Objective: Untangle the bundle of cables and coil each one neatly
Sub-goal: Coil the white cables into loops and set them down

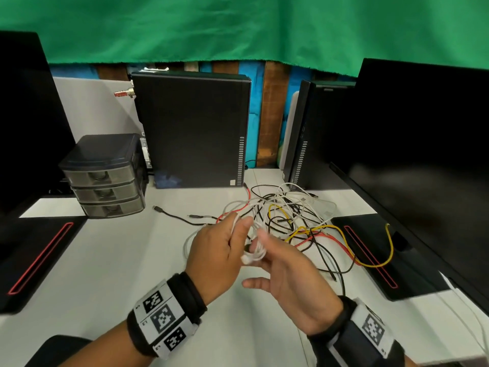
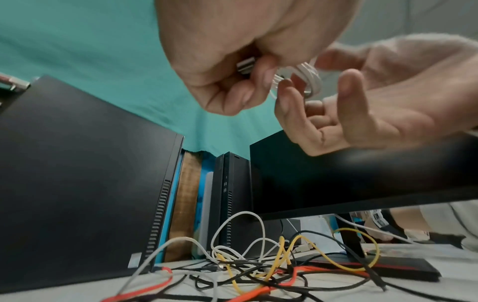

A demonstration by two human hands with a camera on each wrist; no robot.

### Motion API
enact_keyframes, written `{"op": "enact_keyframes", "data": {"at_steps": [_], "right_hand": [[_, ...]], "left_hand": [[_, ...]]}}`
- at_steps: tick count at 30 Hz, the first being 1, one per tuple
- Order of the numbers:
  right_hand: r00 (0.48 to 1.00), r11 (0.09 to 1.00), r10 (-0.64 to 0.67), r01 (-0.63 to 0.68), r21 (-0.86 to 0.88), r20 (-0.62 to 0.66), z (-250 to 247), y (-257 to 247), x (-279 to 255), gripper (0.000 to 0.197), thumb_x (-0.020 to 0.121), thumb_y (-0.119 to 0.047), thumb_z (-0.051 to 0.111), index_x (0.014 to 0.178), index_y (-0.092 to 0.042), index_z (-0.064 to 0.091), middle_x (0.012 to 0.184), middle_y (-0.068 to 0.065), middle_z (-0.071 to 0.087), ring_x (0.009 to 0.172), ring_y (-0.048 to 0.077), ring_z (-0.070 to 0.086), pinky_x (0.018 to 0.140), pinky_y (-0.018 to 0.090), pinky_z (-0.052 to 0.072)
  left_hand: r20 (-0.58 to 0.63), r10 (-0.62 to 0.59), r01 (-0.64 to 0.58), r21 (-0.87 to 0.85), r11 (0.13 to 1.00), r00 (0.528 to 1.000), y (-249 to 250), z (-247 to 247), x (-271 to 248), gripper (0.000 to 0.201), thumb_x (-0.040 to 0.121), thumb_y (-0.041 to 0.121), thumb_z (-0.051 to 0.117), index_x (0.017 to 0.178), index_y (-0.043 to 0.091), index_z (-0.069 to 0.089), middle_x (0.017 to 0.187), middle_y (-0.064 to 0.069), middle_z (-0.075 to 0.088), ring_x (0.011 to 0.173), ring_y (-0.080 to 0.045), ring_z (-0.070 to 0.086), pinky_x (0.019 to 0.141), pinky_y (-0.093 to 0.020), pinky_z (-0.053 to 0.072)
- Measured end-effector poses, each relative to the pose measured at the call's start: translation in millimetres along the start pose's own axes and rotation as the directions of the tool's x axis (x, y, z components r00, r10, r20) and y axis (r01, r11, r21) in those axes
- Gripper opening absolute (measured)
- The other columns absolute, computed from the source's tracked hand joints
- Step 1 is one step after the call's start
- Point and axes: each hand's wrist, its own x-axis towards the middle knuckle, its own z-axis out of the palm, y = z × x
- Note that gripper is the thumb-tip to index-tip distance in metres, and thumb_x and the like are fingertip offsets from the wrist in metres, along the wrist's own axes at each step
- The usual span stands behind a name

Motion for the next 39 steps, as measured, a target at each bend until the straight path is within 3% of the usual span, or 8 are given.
{"op": "enact_keyframes", "data": {"at_steps": [9, 13, 17, 22, 29, 32, 35, 39], "right_hand": [[0.99, 0.945, -0.095, 0.057, -0.322, -0.101, -4.4, 15.5, 2.9, 0.022, 0.094, 0.002, 0.061, 0.113, -0.008, 0.059, 0.062, 0.007, 0.058, 0.047, 0.02, 0.055, 0.043, 0.024, 0.043], [0.99, 0.94, -0.119, 0.088, -0.33, -0.075, -4.2, 16.1, 1.5, 0.013, 0.097, -0.014, 0.062, 0.11, -0.012, 0.063, 0.061, 0.011, 0.06, 0.044, 0.022, 0.055, 0.041, 0.024, 0.041], [0.955, 0.903, -0.285, 0.238, -0.358, -0.083, -2.8, 7.9, -2.2, 0.051, 0.069, -0.049, 0.078, 0.109, -0.025, 0.059, 0.072, 0.007, 0.064, 0.057, 0.021, 0.059, 0.045, 0.026, 0.04], [0.85, 0.629, -0.52, 0.451, -0.633, 0.088, -0.6, 20.1, -1.6, 0.043, 0.08, -0.037, 0.073, 0.121, -0.046, 0.06, 0.081, -0.009, 0.069, 0.067, 0.014, 0.064, 0.054, 0.023, 0.046], [0.762, 0.396, -0.626, 0.494, -0.773, 0.166, -10.4, 21.1, 1.4, 0.007, 0.088, -0.029, 0.071, 0.096, -0.029, 0.072, 0.077, -0.018, 0.059, 0.065, 0.01, 0.056, 0.059, 0.007, 0.035], [0.732, 0.348, -0.628, 0.567, -0.747, 0.263, -8.9, 13.4, -2.7, 0.005, 0.091, -0.028, 0.068, 0.095, -0.026, 0.068, 0.092, -0.016, 0.056, 0.073, 0.013, 0.054, 0.057, 0.018, 0.04], [0.785, 0.455, -0.507, 0.595, -0.663, 0.357, -3.8, 5.8, -12.3, 0.003, 0.094, -0.024, 0.064, 0.095, -0.021, 0.065, 0.092, -0.018, 0.063, 0.067, 0.012, 0.057, 0.051, 0.036, 0.047], [0.789, 0.438, -0.445, 0.604, -0.665, 0.424, -2.2, 6.8, -17.9, 0.01, 0.093, -0.028, 0.069, 0.096, -0.019, 0.074, 0.087, -0.012, 0.067, 0.066, 0.01, 0.059, 0.06, 0.023, 0.047]], "left_hand": [[0.022, -0.135, 0.137, -0.145, 0.98, 0.991, -10.2, -3.0, 9.3, 0.045, 0.1, 0.049, 0.04, 0.07, 0.016, 0.046, 0.059, 0.01, 0.043, 0.055, -0.007, 0.039, 0.054, -0.031, 0.037], [0.014, -0.123, 0.124, -0.134, 0.983, 0.992, -18.2, -24.3, 28.6, 0.046, 0.105, 0.047, 0.037, 0.071, 0.018, 0.05, 0.061, 0.012, 0.051, 0.058, -0.006, 0.044, 0.058, -0.026, 0.039], [0.018, -0.011, 0.01, 0.033, 0.999, 1.0, -15.4, -28.1, 24.6, 0.047, 0.103, 0.048, 0.037, 0.071, 0.016, 0.05, 0.061, 0.003, 0.051, 0.057, -0.012, 0.047, 0.056, -0.031, 0.041], [0.104, -0.01, 0.016, -0.059, 0.998, 0.995, -0.8, -8.0, 11.6, 0.042, 0.104, 0.044, 0.037, 0.074, 0.018, 0.051, 0.062, -0.003, 0.056, 0.059, -0.022, 0.052, 0.06, -0.04, 0.046], [0.166, -0.045, 0.064, -0.109, 0.992, 0.985, -9.3, -1.4, 4.8, 0.057, 0.1, 0.055, 0.034, 0.077, 0.006, 0.053, 0.067, -0.014, 0.055, 0.067, -0.032, 0.052, 0.066, -0.052, 0.045], [0.272, -0.093, 0.142, -0.167, 0.976, 0.958, -12.1, -1.9, 7.2, 0.058, 0.101, 0.055, 0.039, 0.073, 0.005, 0.052, 0.065, -0.014, 0.055, 0.065, -0.034, 0.052, 0.064, -0.05, 0.046], [0.283, -0.259, 0.325, -0.217, 0.921, 0.923, -20.1, -8.1, 15.1, 0.056, 0.097, 0.057, 0.048, 0.065, 0.012, 0.04, 0.057, -0.005, 0.038, 0.054, -0.019, 0.036, 0.056, -0.034, 0.035], [0.261, -0.522, 0.584, -0.342, 0.737, 0.812, -28.7, -27.4, 29.2, 0.046, 0.098, 0.051, 0.048, 0.065, 0.021, 0.037, 0.052, 0.003, 0.026, 0.044, -0.01, 0.019, 0.045, -0.02, 0.016]]}}
